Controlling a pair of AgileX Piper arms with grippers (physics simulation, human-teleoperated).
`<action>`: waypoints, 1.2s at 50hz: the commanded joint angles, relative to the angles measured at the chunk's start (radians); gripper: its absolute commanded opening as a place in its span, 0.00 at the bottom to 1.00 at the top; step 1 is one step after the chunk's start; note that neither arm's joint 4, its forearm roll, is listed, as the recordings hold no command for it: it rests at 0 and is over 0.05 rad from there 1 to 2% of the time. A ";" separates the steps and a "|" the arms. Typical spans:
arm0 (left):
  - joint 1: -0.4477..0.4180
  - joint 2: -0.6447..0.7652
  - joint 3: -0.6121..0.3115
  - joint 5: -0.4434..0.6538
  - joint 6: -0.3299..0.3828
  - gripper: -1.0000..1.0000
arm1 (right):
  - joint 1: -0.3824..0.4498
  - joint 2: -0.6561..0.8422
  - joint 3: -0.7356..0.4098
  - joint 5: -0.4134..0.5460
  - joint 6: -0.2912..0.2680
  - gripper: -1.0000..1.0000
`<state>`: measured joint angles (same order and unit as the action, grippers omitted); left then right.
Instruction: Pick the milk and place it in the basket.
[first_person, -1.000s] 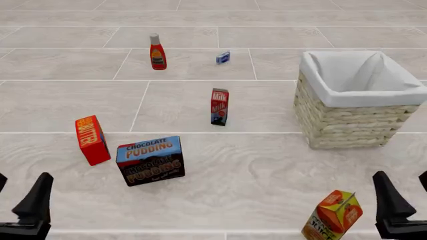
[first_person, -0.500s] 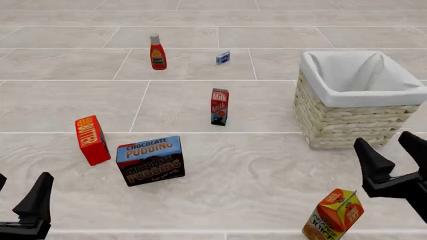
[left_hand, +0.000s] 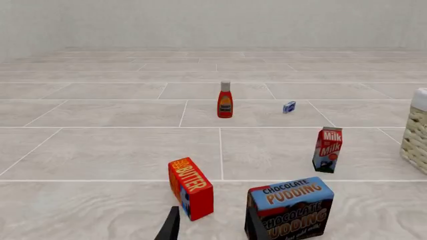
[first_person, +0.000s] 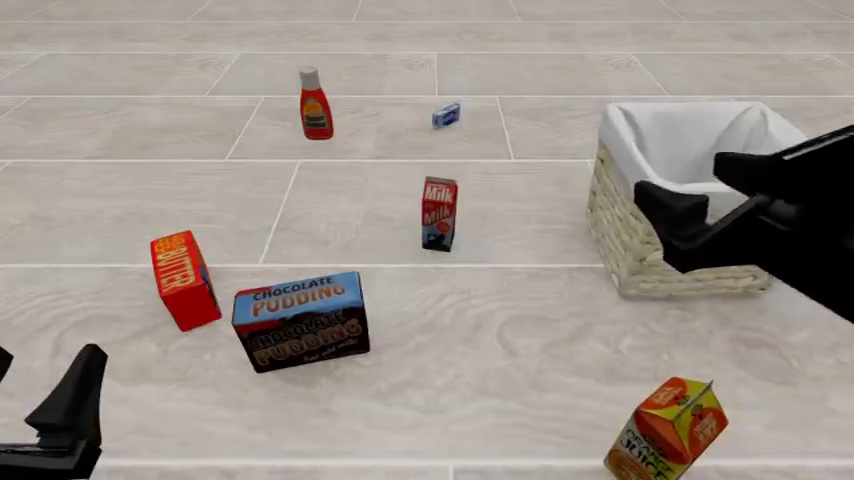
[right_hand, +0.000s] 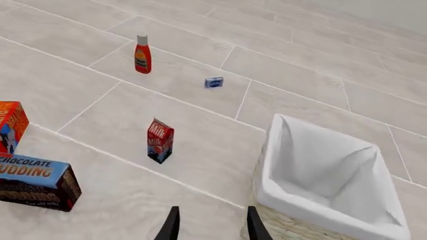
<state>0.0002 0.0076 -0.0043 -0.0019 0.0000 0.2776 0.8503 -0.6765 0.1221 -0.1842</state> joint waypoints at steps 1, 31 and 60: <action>0.000 0.000 0.000 0.000 0.000 1.00 | 0.103 0.178 -0.196 0.116 0.014 1.00; 0.000 0.000 0.000 0.000 0.000 1.00 | 0.258 0.594 -0.656 0.426 -0.043 1.00; 0.000 0.000 0.000 0.000 0.000 1.00 | 0.215 1.053 -1.086 0.512 -0.119 1.00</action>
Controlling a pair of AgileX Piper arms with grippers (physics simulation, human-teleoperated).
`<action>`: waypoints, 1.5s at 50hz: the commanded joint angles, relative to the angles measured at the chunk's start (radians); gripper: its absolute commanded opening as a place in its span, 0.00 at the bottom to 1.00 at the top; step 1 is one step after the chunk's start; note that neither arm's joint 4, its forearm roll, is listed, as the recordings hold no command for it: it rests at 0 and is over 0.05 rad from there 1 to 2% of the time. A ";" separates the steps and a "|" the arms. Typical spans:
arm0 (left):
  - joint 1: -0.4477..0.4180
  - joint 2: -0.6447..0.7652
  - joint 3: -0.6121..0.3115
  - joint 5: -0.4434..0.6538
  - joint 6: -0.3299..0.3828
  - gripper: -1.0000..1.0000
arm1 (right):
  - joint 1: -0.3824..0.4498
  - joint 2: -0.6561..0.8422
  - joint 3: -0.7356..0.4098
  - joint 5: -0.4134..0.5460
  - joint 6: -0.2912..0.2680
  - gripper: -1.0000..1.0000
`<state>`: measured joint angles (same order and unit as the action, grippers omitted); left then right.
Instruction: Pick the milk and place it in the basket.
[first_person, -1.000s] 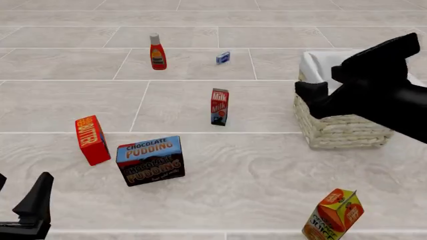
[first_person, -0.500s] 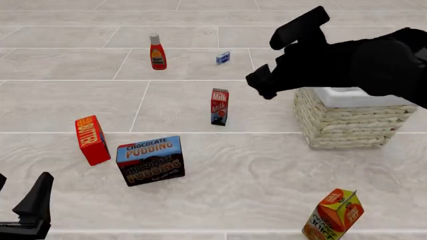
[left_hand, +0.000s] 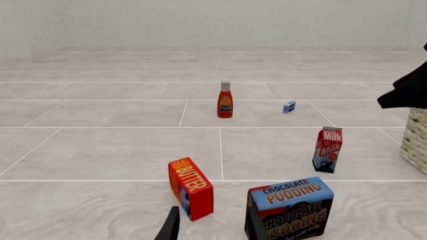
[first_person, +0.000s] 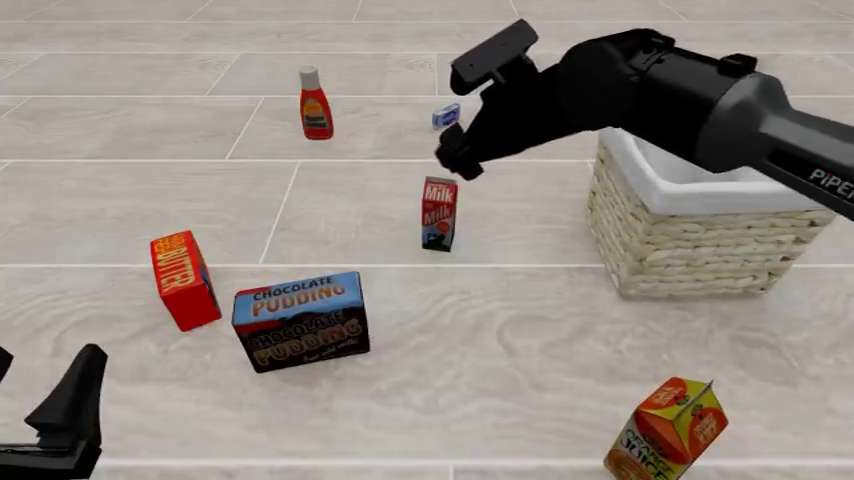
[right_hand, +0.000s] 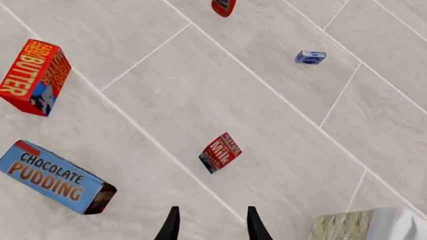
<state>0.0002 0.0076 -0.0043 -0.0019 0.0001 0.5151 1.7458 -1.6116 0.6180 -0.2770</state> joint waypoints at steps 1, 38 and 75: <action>0.000 0.000 0.000 0.000 0.000 1.00 | -0.027 0.175 -0.167 0.021 -0.033 1.00; 0.000 0.000 0.000 0.000 0.000 1.00 | -0.049 0.418 -0.364 0.001 -0.032 1.00; 0.000 0.000 0.000 0.000 0.000 1.00 | -0.038 0.526 -0.376 -0.069 0.012 1.00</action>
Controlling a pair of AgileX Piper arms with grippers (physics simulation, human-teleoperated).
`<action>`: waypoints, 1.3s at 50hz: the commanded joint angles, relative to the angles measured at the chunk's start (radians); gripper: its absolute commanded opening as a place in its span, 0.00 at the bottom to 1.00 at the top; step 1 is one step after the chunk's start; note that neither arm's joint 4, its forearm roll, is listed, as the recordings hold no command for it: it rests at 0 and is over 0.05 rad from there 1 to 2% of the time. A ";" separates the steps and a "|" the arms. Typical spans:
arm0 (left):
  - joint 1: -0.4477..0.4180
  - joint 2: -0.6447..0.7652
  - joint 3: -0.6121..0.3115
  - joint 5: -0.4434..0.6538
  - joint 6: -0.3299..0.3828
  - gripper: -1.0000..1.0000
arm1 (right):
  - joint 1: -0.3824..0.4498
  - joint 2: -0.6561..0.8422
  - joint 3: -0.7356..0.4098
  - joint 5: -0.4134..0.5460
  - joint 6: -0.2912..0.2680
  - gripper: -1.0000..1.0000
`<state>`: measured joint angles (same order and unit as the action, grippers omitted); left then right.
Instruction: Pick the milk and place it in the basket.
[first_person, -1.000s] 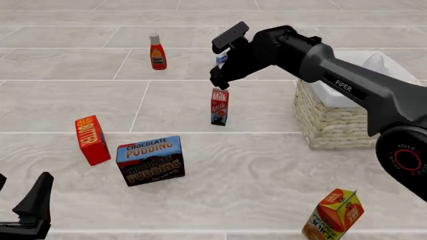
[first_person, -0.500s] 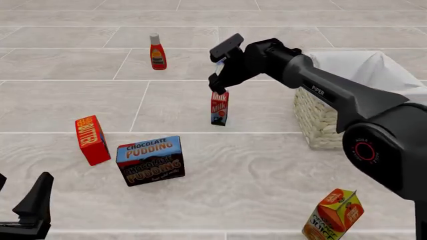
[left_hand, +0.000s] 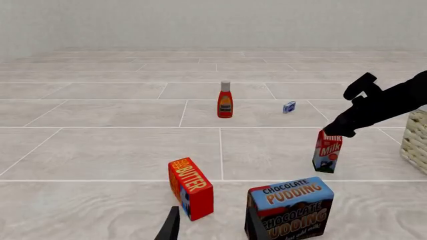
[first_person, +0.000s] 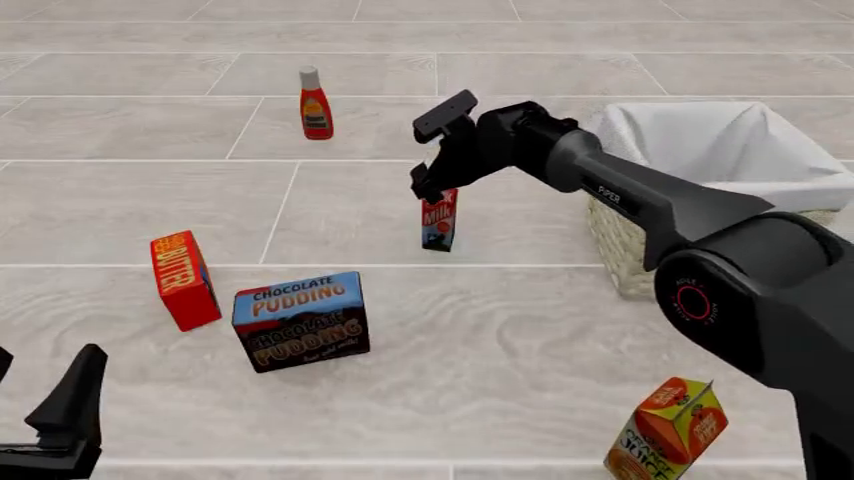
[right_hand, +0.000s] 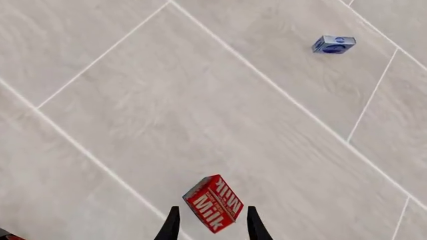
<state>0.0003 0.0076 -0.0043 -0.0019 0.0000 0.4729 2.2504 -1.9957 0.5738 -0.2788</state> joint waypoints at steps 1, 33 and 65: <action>0.000 0.000 0.000 0.000 0.000 1.00 | 0.002 0.029 0.003 -0.025 0.017 1.00; 0.000 0.000 0.000 0.000 0.000 1.00 | 0.000 0.079 0.009 -0.066 0.048 1.00; 0.000 0.000 0.000 0.000 0.000 1.00 | -0.006 0.138 0.009 -0.096 0.074 1.00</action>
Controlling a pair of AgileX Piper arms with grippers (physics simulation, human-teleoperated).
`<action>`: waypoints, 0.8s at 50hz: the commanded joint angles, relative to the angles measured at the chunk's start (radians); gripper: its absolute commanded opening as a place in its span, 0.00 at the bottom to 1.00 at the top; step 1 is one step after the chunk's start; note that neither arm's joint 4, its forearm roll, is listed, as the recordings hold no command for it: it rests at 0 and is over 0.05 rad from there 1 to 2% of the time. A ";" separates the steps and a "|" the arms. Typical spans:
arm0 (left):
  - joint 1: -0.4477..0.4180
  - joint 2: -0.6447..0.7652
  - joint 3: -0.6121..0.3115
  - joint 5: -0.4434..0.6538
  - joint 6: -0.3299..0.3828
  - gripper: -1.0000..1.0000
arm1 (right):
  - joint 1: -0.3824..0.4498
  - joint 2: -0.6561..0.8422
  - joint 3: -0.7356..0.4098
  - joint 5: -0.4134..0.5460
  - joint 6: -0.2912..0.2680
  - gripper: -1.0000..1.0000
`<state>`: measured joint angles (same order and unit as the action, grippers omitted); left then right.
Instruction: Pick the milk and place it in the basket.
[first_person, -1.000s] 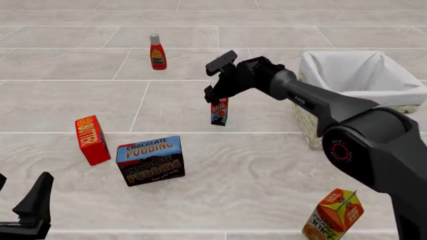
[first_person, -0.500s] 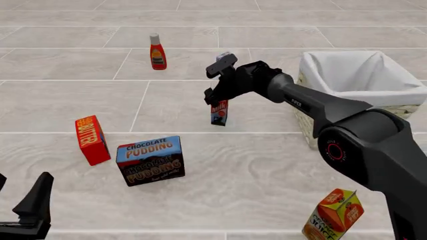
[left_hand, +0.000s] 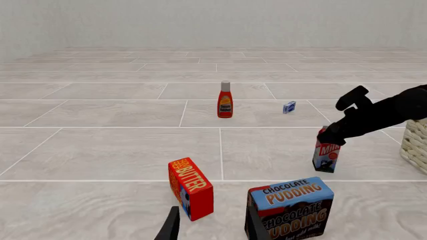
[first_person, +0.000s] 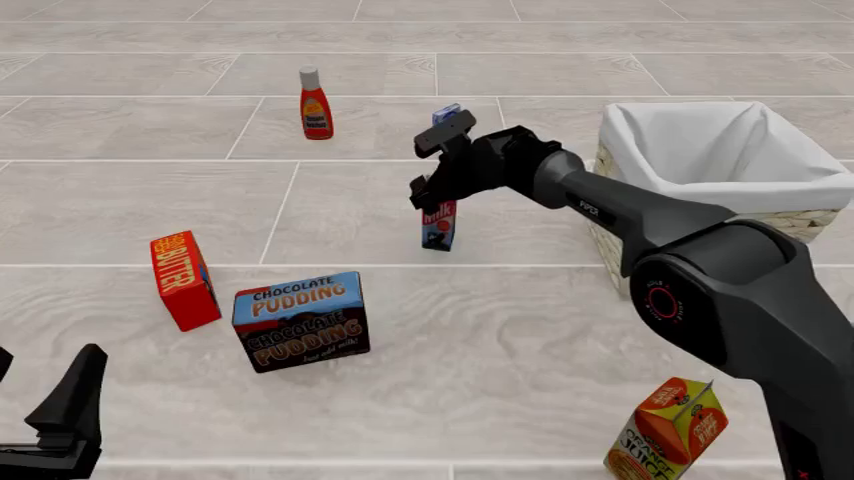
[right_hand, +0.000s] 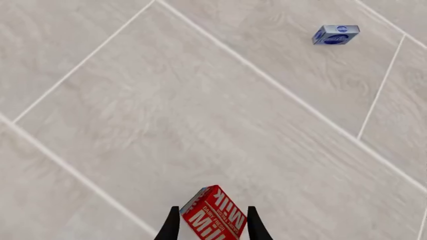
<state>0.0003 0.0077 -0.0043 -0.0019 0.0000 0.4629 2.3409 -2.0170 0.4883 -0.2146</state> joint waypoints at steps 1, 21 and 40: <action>0.000 0.000 0.000 0.000 0.000 1.00 | 0.006 0.047 0.035 -0.013 0.012 1.00; 0.000 0.000 0.000 0.000 0.000 1.00 | 0.024 0.014 0.121 -0.075 0.033 0.00; 0.000 0.000 0.000 0.000 0.000 1.00 | 0.012 -0.048 0.132 -0.059 -0.001 0.00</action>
<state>0.0003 0.0076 -0.0043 -0.0019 0.0000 0.4600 2.3092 -1.9428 0.4221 -0.2052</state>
